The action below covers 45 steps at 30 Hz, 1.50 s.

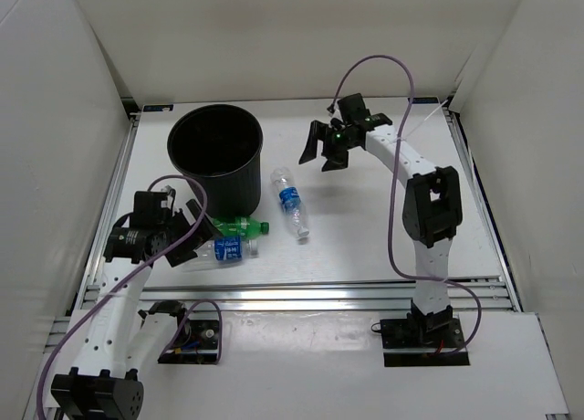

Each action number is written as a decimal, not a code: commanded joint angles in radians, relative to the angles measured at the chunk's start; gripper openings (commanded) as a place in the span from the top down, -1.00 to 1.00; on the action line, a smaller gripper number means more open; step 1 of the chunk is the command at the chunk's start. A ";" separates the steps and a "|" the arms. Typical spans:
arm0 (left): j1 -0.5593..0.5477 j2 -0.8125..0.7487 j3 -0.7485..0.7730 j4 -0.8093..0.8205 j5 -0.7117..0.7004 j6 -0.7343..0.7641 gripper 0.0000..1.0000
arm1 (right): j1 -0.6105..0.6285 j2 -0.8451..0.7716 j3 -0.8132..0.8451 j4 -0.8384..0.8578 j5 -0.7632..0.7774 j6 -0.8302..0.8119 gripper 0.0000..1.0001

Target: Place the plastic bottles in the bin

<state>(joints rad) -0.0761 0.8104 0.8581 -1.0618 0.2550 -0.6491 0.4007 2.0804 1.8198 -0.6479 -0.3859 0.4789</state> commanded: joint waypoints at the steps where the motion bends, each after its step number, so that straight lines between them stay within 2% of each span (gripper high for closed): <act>1: -0.004 0.006 -0.002 0.025 0.023 0.039 -1.00 | 0.021 0.056 0.094 0.028 -0.134 -0.033 -0.77; 12: -0.004 0.061 -0.011 -0.017 0.015 0.106 -1.00 | 0.130 0.309 0.147 0.013 -0.130 -0.022 -0.71; 16: -0.024 0.061 -0.021 -0.036 0.015 0.115 -1.00 | 0.130 0.328 0.200 -0.032 -0.130 -0.022 -0.47; 17: -0.034 0.061 -0.021 -0.036 0.015 0.115 -1.00 | 0.130 0.316 0.191 -0.041 -0.119 -0.031 -0.27; 19: -0.047 0.071 -0.030 -0.027 0.015 0.115 -1.00 | 0.103 0.249 0.161 -0.053 -0.104 -0.031 -0.03; 20: -0.047 0.072 -0.030 -0.027 0.015 0.115 -1.00 | 0.102 0.210 0.135 -0.053 -0.091 -0.031 0.24; 22: -0.056 0.072 -0.007 -0.027 -0.008 0.105 -1.00 | 0.076 0.069 0.052 -0.053 -0.033 -0.031 0.44; 26: -0.056 0.052 0.016 -0.040 -0.077 0.063 -1.00 | 0.067 -0.205 0.036 -0.081 0.051 -0.049 0.49; 29: -0.056 0.032 0.025 -0.049 -0.088 0.054 -1.00 | 0.067 -0.334 0.175 -0.093 0.061 -0.023 0.49; 32: -0.056 0.032 0.025 -0.049 -0.065 0.054 -1.00 | 0.134 -0.372 0.268 0.048 0.126 -0.002 0.42; 34: -0.056 0.032 0.013 -0.040 -0.046 0.054 -1.00 | 0.200 -0.329 0.407 0.124 0.156 -0.011 0.42; 36: -0.056 0.041 0.004 -0.040 -0.046 0.045 -1.00 | 0.242 -0.183 0.562 0.139 0.165 -0.048 0.42; 37: -0.056 0.041 0.004 -0.056 -0.046 0.045 -1.00 | 0.280 -0.131 0.696 0.178 0.165 -0.062 0.39; 39: -0.056 0.052 0.004 -0.093 -0.072 0.045 -1.00 | 0.332 -0.021 0.734 0.268 0.165 -0.083 0.30; 41: -0.056 0.052 0.004 -0.108 -0.082 0.045 -1.00 | 0.360 0.019 0.684 0.437 0.220 -0.105 -0.03; 42: -0.056 0.052 0.016 -0.127 -0.092 0.045 -1.00 | 0.392 0.038 0.684 0.470 0.244 -0.124 -0.25; 44: -0.056 0.052 0.028 -0.150 -0.120 0.045 -1.00 | 0.423 0.117 0.713 0.496 0.301 -0.222 -0.87; 45: -0.056 0.052 0.029 -0.159 -0.144 0.045 -1.00 | 0.446 0.153 0.745 0.496 0.317 -0.259 -0.94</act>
<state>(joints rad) -0.1276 0.8669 0.8490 -1.1740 0.1669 -0.6022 0.8005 2.1086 2.5542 -0.2230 -0.1722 0.3599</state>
